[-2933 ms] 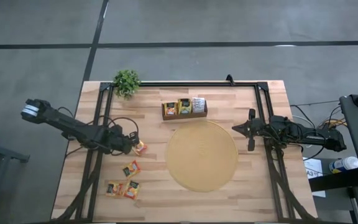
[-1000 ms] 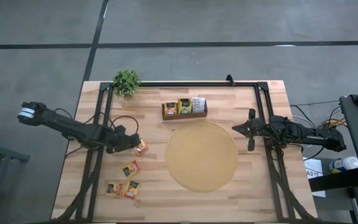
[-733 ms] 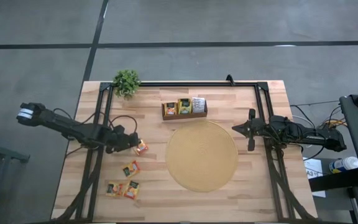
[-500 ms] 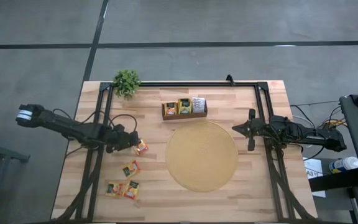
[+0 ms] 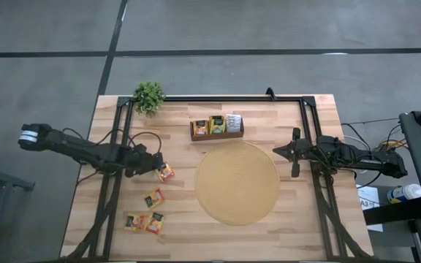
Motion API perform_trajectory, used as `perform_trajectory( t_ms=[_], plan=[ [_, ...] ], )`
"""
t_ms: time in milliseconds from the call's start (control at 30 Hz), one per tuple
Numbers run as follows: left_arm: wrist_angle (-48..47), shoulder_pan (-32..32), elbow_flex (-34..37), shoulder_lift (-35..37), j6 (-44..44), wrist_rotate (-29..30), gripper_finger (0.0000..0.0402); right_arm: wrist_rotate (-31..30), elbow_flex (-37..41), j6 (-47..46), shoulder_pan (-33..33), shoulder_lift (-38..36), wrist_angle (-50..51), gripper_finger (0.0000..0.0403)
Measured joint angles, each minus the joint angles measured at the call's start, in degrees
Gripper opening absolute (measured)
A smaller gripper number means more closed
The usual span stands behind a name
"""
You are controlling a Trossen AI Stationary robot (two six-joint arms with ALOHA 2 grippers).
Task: Pick & Place Tea
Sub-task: Put the orange tea bag into the left section of the wooden organizer
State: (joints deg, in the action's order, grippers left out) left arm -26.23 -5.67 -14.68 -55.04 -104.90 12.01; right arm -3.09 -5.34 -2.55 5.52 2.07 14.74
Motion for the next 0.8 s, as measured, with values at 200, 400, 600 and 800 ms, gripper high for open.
perform_trajectory(
  t_ms=[200, 400, 600, 800],
  plan=[
    [0.65, 0.09, 0.0, -0.38, 2.28, -1.17, 0.0158, 0.02, 0.0, 0.0, 0.0, 0.0, 0.0, 0.0009],
    [0.74, 0.09, 0.02, -0.4, 2.65, -1.84, 0.0142, 0.0, 0.0, 0.0, 0.0, 0.0, 0.01, 0.0009],
    [1.19, 0.11, 0.17, -0.53, 2.64, -2.71, 0.0085, 0.0, 0.0, 0.0, 0.02, -0.02, 0.02, 0.0009],
    [1.17, 0.11, 0.13, -0.58, 2.89, -3.45, 0.0006, 0.0, 0.01, 0.0, 0.0, -0.01, 0.02, 0.0009]
  ],
)
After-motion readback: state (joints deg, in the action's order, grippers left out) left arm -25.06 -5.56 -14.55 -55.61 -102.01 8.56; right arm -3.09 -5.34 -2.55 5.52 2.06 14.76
